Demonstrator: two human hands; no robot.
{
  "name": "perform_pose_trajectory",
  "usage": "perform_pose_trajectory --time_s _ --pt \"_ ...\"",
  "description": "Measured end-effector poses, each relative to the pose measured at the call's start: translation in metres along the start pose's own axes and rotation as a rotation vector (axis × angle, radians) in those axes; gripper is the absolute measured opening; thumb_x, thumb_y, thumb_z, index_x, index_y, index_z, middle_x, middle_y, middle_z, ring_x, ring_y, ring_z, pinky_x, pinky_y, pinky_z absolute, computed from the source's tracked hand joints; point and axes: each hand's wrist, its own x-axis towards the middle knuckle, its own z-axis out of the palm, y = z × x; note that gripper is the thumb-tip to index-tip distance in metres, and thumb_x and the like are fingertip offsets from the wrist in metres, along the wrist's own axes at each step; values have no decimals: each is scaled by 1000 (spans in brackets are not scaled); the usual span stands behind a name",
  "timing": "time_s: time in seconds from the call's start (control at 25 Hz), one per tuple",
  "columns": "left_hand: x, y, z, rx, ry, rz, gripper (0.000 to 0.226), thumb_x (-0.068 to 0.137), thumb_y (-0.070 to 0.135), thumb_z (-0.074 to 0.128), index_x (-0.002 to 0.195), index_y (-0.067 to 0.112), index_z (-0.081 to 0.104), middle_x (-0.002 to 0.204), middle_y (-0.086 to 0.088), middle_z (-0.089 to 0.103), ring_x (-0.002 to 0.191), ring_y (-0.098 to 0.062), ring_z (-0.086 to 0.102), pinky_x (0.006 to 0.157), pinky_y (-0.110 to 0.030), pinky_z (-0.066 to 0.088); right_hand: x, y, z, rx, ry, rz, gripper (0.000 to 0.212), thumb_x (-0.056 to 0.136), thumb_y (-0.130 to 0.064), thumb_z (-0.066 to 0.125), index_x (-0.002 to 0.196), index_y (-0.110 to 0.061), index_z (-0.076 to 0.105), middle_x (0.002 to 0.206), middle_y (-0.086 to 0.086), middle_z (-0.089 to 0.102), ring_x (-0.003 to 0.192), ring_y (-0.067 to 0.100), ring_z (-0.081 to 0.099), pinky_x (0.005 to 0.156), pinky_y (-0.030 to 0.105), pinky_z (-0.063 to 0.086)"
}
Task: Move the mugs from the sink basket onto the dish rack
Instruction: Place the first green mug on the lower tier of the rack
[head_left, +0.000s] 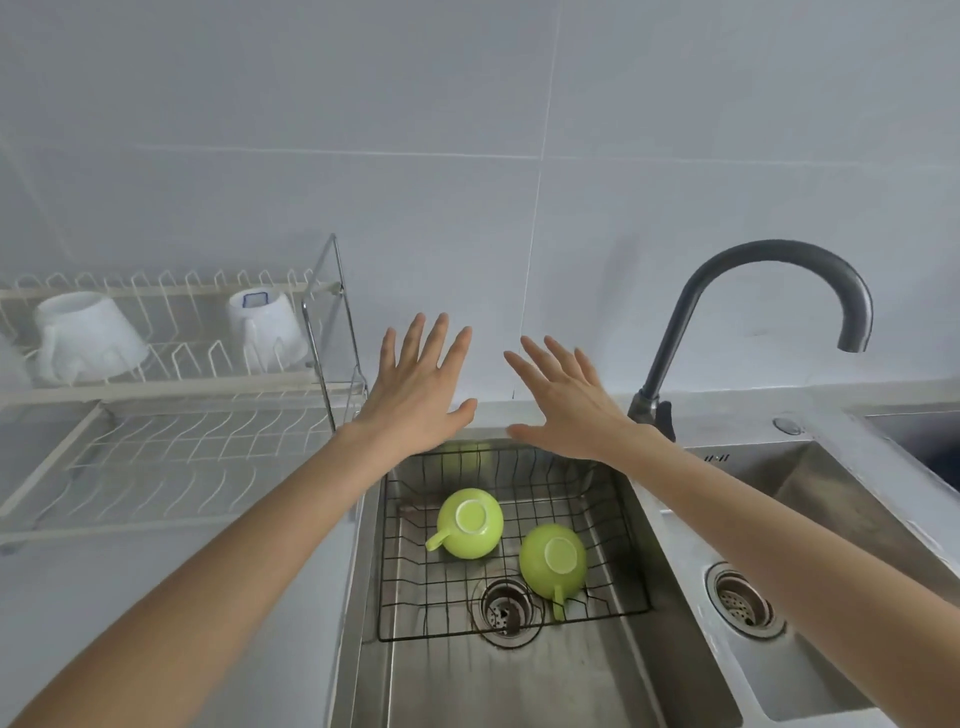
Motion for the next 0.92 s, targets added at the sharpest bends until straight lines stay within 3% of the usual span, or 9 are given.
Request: perform_pose_trajectory --time_s 0.32,0.72,0.92 --pt "26 36 52 -18 -163 -6 74 92 45 36 145 17 -6 157 -11 -12 144 -31 -13 117 -50 -6 -6 57 41 111 -99 53 79 87 -43 53 148 -22 7 159 6 -2 146 28 -6 119 44 0" --pt "44 67 156 -196 -450 -31 76 90 47 40 146 17 -2 158 -11 -3 145 -29 -2 119 -47 4 -11 92 141 431 -352 317 78 88 -37 54 148 -19 8 158 11 6 146 30 4 118 42 13" --pt "47 78 212 -514 -609 -174 73 90 42 46 145 14 8 156 -11 13 143 -28 17 116 -42 23 -11 108 188 616 -473 463 72 89 -30 54 146 -16 13 147 18 31 130 34 40 106 42 38"
